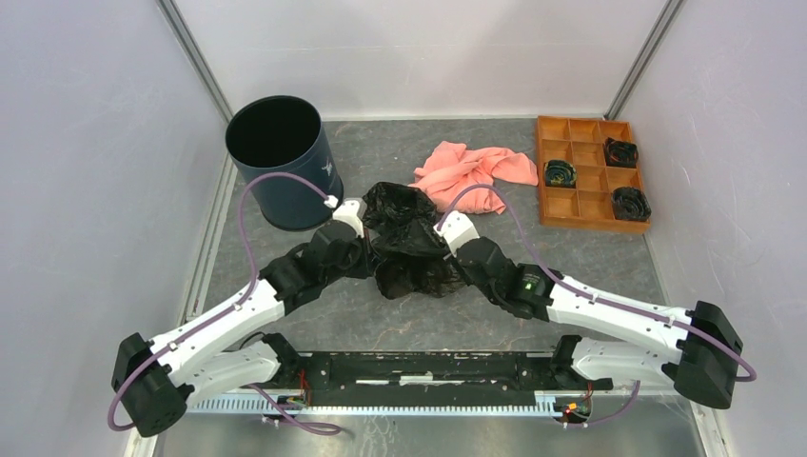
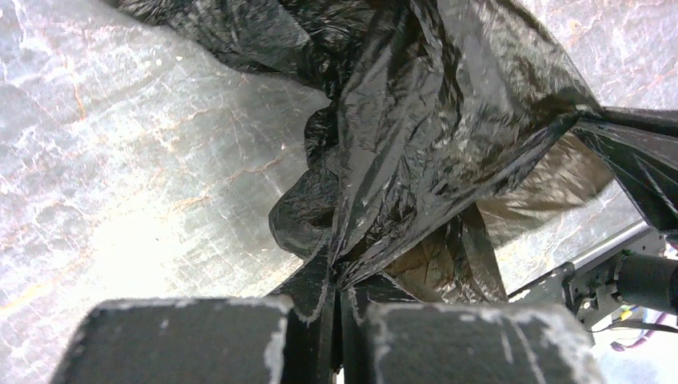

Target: Put the trash bags into the trash bin

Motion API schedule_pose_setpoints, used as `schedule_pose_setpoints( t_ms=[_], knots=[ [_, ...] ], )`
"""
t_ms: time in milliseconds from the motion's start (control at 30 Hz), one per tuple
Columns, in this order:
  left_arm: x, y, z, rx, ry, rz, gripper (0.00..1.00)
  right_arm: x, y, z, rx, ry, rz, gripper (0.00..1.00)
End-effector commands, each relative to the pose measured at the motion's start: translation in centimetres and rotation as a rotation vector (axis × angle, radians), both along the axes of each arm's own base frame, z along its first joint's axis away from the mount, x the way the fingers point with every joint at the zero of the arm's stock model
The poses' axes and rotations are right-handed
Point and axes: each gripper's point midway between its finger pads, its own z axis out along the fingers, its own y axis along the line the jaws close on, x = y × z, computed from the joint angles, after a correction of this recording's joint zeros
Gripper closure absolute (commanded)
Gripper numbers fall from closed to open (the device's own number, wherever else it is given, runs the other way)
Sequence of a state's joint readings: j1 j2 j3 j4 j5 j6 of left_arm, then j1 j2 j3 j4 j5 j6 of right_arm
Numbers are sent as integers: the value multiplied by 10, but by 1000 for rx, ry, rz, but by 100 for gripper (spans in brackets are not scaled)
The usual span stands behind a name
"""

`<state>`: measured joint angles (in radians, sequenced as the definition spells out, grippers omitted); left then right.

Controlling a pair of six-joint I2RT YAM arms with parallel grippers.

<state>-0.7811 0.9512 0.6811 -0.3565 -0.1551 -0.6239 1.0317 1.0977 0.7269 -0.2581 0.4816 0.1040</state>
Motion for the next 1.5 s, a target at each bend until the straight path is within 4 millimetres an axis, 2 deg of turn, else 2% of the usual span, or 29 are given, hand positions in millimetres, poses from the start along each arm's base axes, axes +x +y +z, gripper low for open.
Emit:
schedule_pose_setpoints(
  t_ms=[0,133,333,400,467,667,700,767,800,833,900,967,1000,1033,1067,1133,1267,1333,1467],
  knots=[
    [5,-10,17,68,-48,-119,98,12,-22,-3,-83,-70,-84,76],
    [1,-27,25,60,-23,-221,98,5,13,3,13,-49,72,52],
    [-12,-46,32,48,42,-361,98,-11,41,19,91,-62,265,12],
    [-15,-51,38,34,44,-397,98,-15,45,17,109,-93,308,6],
    [-18,-56,44,22,35,-438,98,-11,53,20,143,-144,329,4],
    [-23,-59,53,18,39,-483,98,6,72,19,203,-230,309,16],
    [-25,-61,55,8,43,-498,98,13,69,19,209,-250,259,26],
    [-26,-60,57,9,44,-498,98,28,53,19,200,-261,118,68],
    [-23,-56,57,25,44,-467,98,31,49,24,213,-256,69,80],
    [-20,-49,58,41,40,-423,97,30,47,28,229,-247,56,86],
    [-14,-35,57,59,34,-323,83,21,56,37,291,-195,93,99],
    [-15,-29,56,1,42,-229,60,13,61,38,339,-96,78,100],
    [-16,-29,52,-23,47,-214,53,9,67,39,363,-54,84,100],
    [-18,-30,50,-66,55,-189,38,5,74,41,390,-7,93,100],
    [-19,-33,52,-130,58,-158,29,1,79,40,400,38,95,100],
    [-24,-32,45,-203,98,-104,14,1,80,40,407,94,65,100],
    [-39,-40,36,-383,155,-85,1,4,84,56,479,131,50,100],
    [-47,-40,24,-431,182,-80,0,4,91,64,507,155,79,100],
    [-47,-27,-3,-405,198,-14,0,2,98,91,552,157,121,100]
  ],
)
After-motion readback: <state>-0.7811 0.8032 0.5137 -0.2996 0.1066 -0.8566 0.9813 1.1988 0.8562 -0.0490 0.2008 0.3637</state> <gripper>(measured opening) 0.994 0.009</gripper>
